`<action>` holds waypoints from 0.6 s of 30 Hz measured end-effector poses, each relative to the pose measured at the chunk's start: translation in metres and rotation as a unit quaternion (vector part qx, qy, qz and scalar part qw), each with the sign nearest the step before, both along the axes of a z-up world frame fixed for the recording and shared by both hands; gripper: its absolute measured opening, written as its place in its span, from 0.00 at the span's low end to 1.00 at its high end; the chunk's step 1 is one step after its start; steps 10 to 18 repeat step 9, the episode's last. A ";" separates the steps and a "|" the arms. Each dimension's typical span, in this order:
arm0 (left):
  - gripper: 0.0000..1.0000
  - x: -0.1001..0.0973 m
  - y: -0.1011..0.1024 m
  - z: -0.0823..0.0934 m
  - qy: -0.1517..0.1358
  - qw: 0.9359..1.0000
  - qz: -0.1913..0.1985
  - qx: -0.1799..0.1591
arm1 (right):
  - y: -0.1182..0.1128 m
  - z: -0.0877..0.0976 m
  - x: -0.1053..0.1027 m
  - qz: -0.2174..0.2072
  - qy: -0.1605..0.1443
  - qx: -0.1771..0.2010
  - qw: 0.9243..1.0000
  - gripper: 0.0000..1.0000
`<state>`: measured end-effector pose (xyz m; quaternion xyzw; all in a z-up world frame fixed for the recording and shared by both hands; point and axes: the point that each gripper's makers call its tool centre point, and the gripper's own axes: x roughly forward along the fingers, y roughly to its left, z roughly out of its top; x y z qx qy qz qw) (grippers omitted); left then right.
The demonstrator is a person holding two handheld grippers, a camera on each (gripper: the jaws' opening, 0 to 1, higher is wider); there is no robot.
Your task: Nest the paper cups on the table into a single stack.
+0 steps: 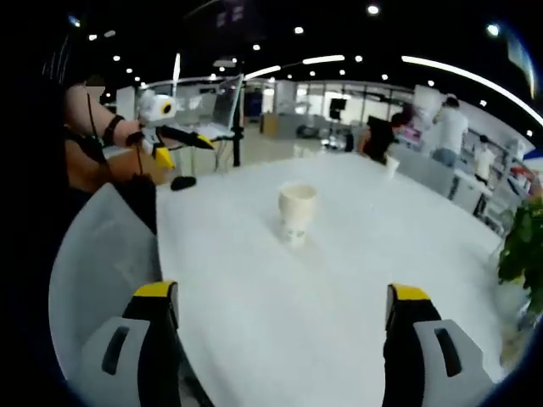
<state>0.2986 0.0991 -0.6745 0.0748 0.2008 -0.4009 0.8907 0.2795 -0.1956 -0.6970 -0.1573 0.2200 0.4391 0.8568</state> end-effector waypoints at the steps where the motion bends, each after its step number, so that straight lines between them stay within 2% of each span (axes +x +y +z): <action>1: 0.82 0.000 0.000 0.000 -0.001 1.000 0.001 0.000 | 0.000 0.000 0.000 0.000 -0.001 -0.001 1.000 1.00; 18: 0.80 -0.002 -0.005 0.001 0.000 1.000 -0.006 -0.004 | -0.003 0.003 0.004 -0.006 -0.002 -0.001 1.000 1.00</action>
